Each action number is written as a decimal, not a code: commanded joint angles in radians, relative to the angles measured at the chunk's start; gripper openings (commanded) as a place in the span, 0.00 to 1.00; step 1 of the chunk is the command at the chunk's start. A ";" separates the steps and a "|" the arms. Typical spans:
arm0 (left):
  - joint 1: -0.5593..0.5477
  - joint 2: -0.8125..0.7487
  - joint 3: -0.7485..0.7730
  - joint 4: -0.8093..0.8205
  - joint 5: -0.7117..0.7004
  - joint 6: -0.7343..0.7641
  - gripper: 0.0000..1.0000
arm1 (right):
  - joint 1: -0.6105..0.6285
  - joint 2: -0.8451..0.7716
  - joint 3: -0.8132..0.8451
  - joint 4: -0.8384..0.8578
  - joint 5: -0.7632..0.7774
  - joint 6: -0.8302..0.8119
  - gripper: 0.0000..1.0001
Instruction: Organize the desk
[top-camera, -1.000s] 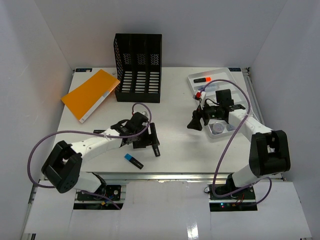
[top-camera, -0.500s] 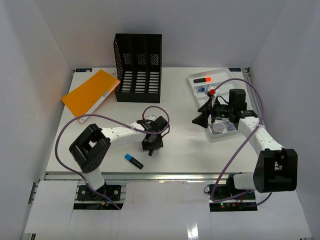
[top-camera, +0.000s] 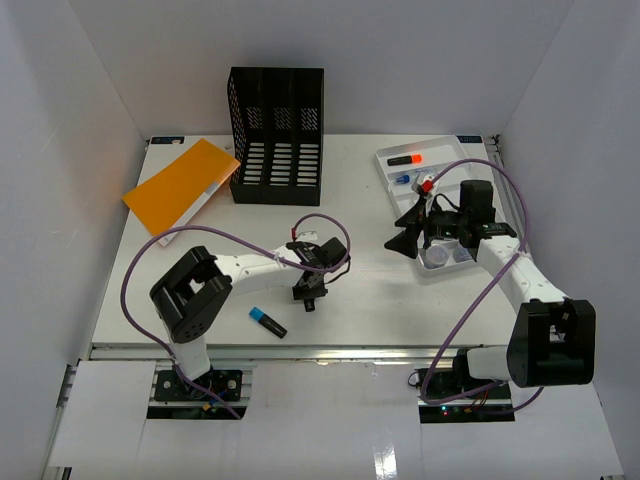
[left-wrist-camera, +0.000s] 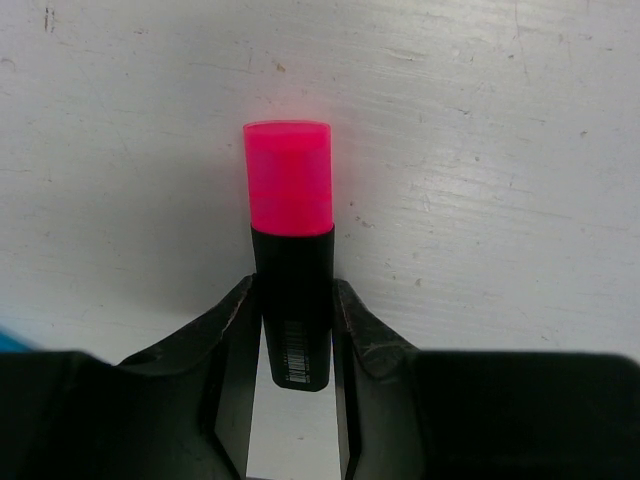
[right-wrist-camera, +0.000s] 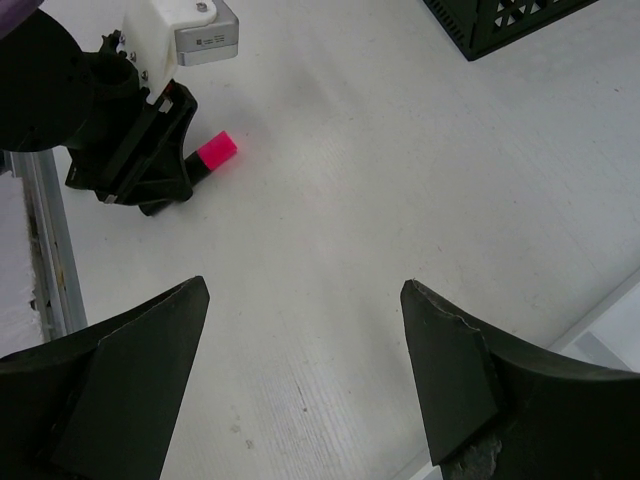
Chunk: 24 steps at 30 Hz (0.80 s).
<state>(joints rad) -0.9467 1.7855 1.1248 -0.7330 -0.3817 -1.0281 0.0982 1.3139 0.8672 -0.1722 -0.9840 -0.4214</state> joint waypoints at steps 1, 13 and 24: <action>-0.010 0.008 -0.004 0.023 0.011 0.047 0.17 | -0.004 -0.044 -0.019 0.030 -0.092 -0.027 0.83; 0.015 -0.277 -0.177 0.542 0.561 0.496 0.08 | 0.104 -0.085 -0.008 -0.560 -0.201 -1.008 0.88; 0.101 -0.228 -0.151 0.485 1.109 0.667 0.08 | 0.395 -0.227 -0.195 -0.392 0.129 -1.175 0.83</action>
<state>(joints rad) -0.8495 1.5308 0.9451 -0.2201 0.4996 -0.4529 0.4690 1.1422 0.6790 -0.6206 -0.9282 -1.4966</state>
